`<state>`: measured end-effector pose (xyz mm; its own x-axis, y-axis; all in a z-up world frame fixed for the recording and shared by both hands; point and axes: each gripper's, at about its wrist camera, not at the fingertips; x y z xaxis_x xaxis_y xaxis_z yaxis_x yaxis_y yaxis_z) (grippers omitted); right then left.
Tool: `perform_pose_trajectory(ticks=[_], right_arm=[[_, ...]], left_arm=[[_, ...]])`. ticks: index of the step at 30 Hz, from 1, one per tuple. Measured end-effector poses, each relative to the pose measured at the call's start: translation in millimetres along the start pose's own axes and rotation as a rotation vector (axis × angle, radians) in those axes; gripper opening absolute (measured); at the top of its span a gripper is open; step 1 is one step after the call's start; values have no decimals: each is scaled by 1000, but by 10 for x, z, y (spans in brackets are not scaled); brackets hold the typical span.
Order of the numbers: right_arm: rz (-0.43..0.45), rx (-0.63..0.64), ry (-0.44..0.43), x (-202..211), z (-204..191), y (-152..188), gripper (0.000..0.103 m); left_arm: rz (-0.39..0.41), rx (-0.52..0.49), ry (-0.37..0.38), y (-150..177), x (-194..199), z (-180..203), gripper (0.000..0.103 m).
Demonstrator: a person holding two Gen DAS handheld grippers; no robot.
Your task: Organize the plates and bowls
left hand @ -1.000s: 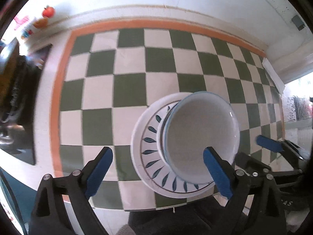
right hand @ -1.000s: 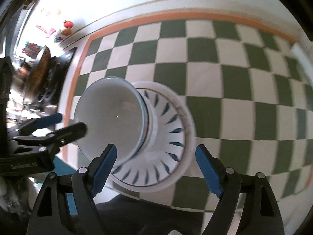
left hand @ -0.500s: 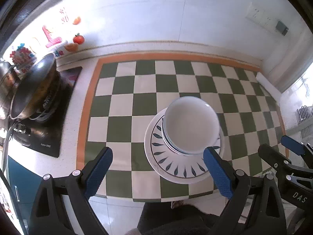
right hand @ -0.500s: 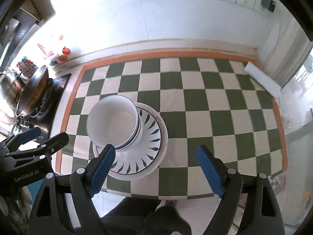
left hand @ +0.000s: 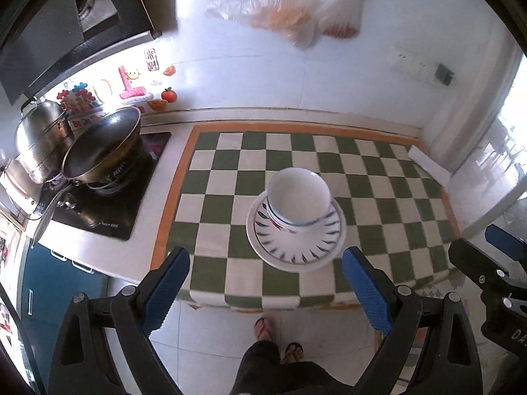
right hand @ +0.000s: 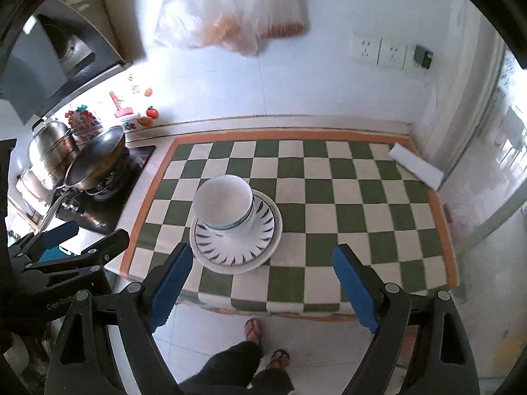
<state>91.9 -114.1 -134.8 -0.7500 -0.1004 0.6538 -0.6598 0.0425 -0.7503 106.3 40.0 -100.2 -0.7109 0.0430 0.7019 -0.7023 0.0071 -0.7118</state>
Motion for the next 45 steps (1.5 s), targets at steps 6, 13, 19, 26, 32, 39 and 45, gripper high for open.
perform_pose_trajectory(ticks=[6,13,19,26,32,39,45], right_arm=[[22,19,13,676,-146,168,89],[22,-7,44,1180,-308,348,89],[36,-16,78,1467,-420,453,89],[26,-44,112,1556,-350,520,89],[33,-38,118,1603,-327,528,89],[32,-37,123,1616,-351,546,89],[35,-35,126,1625,-380,564,89]], left_arm=[[15,2,22,178,604,-6,95],[38,-34,10,304,1053,-108,95],[58,-51,8,366,1279,-203,95],[70,-48,22,461,1424,-228,95],[67,-42,20,500,1454,-235,95],[65,-40,21,517,1468,-240,95],[68,-41,30,534,1495,-236,95]])
Point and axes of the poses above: each gripper's, at about its wrist camera, not at the fingertips, and x roughly against the way its jaws point, z to its right, y to its underside, and after that the axes turned 12 degrees about z, right-handed
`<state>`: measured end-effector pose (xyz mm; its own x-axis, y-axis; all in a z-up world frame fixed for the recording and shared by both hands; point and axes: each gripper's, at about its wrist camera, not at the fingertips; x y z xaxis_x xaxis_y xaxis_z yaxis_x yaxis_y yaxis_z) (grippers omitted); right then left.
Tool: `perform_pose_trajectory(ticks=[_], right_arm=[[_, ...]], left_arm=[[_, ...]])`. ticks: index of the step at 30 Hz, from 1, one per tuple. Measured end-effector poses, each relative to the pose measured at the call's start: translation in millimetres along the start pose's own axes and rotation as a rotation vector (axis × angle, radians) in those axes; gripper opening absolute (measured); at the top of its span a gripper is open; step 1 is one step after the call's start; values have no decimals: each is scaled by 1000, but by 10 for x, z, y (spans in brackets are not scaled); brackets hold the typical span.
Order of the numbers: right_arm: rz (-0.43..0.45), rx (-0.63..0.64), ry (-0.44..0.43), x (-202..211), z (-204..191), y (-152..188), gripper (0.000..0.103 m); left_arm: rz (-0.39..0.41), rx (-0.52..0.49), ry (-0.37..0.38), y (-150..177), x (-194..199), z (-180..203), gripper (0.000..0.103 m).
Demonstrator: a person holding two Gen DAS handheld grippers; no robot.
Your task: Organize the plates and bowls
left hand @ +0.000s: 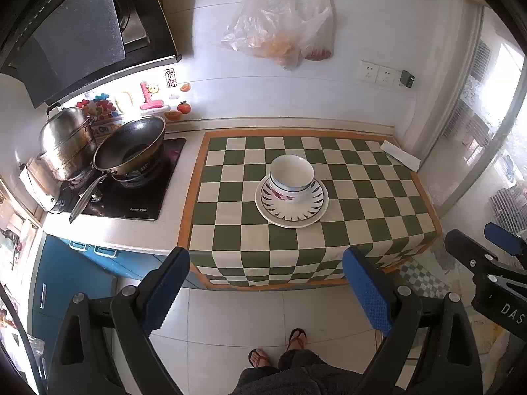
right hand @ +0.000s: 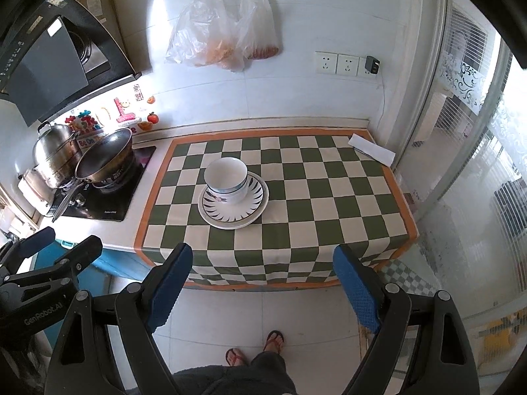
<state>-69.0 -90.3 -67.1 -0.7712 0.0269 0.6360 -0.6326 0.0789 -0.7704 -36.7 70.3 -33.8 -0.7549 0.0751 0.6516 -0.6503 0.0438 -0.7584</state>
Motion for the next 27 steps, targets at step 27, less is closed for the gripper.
perform_pose_trajectory(ticks=[27], right_arm=[[6,-3,-2,19,-52,-2,89]], left_arm=[[9,-5,8,-60,57,-32,95]])
Point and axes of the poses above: each gripper's, at about its wrist camera, not at the fingertips, and x roughly against the way its jaws point, z to its right, y to its underside, and after that the axes turned 12 degrees about z, right-handed
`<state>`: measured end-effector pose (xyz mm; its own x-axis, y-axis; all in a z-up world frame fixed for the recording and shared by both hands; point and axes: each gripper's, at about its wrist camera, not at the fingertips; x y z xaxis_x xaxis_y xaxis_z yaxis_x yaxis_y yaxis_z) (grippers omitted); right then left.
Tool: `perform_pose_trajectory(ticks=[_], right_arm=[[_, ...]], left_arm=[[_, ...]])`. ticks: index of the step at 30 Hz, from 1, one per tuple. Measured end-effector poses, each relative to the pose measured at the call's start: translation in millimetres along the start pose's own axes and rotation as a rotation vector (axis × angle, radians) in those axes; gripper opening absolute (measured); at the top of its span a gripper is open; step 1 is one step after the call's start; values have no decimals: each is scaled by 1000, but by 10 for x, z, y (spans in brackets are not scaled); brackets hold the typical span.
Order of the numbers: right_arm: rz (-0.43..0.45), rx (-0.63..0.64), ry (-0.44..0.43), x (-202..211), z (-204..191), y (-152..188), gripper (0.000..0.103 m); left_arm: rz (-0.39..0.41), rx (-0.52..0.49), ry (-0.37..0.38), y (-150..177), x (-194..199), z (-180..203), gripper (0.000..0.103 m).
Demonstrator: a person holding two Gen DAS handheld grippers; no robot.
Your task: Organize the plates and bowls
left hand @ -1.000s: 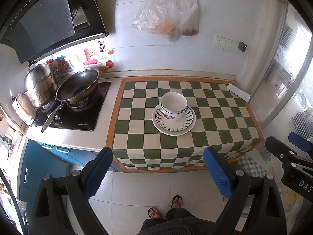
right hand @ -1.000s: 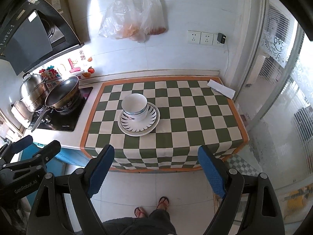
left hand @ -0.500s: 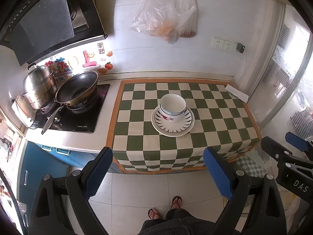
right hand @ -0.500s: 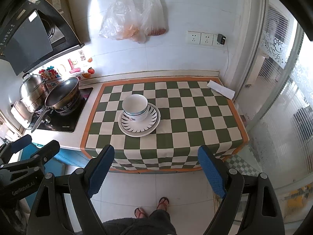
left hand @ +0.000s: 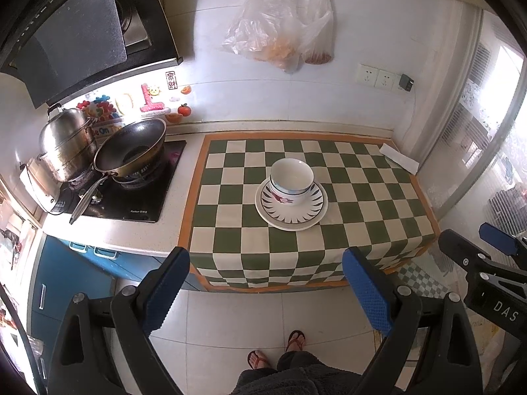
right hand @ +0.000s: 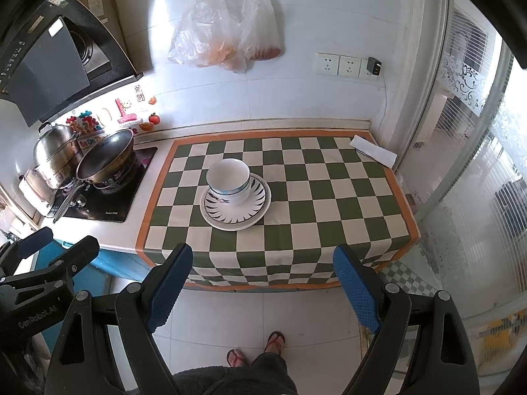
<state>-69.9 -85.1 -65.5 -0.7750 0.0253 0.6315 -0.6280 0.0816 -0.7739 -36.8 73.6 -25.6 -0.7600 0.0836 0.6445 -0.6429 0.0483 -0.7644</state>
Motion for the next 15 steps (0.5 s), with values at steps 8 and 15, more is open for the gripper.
perform_pose_trajectory(ticks=[8,15], right_arm=[[-3,-3,-5,-13,3,-10,89],[-3,-2,-3,-15,2,-11,89]], left_arm=[[2,3,-3,3,-6,20,95],[-4,11,-5,6,-21,49,95]])
Point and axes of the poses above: each gripper's, at about its wrist camera, not at the fingertips, and x roughly against the way its jaws point, z to its right, y to its underside, and after that the axes turned 12 degrees about z, right-handed
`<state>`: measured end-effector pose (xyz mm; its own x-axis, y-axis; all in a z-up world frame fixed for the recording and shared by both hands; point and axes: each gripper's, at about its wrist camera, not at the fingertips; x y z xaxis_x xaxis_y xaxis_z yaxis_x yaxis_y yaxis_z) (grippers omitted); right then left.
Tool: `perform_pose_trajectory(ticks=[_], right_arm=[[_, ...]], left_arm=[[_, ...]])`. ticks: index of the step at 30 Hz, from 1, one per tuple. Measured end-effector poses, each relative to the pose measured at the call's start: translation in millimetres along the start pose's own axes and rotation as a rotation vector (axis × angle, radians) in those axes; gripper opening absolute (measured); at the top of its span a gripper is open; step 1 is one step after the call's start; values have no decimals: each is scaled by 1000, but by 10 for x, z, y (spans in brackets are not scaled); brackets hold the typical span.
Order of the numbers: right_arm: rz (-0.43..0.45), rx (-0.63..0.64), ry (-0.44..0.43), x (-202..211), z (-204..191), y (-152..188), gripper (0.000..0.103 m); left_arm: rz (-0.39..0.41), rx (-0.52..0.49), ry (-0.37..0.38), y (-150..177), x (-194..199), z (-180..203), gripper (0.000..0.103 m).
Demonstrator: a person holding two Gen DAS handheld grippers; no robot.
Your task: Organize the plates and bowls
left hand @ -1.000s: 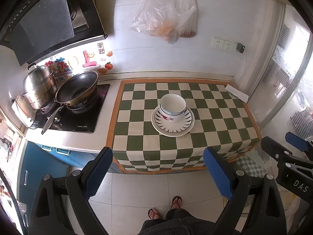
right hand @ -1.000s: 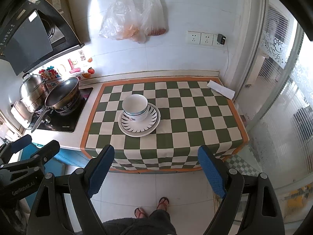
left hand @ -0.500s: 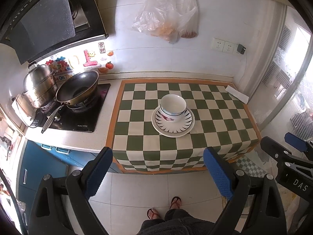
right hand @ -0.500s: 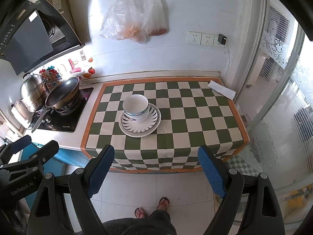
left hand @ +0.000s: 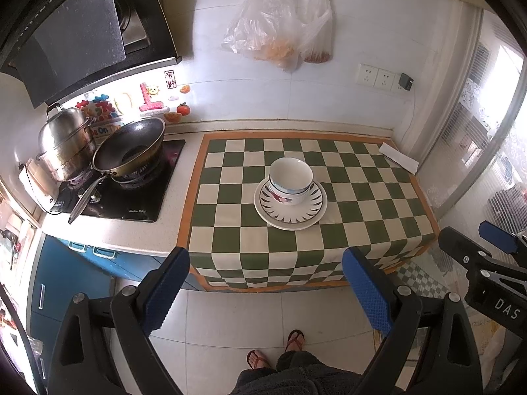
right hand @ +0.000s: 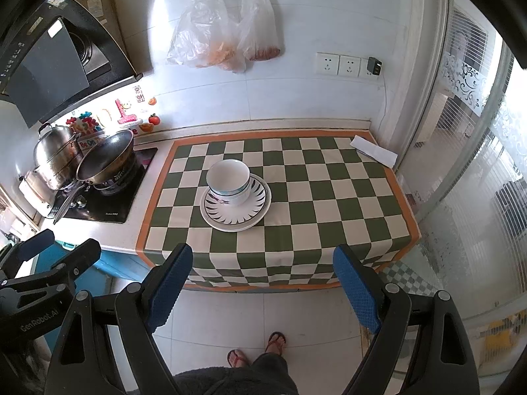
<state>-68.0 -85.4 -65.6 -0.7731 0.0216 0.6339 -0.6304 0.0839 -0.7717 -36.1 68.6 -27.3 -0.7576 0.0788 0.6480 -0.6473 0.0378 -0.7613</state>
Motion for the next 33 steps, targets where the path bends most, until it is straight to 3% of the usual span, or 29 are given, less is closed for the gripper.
perform_pose_trajectory(ticks=[33], right_arm=[[0,2,-7,-65,-9,-50,89]], left_arm=[[4,3,-5,-33,-34,35,95]])
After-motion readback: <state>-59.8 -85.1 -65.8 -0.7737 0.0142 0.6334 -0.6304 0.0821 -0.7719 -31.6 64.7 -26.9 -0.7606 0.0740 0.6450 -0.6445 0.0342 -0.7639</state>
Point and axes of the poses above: each gripper's, at about its wrist camera, not at the fingertips, and x roughly against the way its jaws point, z to its right, y to its underside, and after that the axes turned 12 degrees about z, right-handed
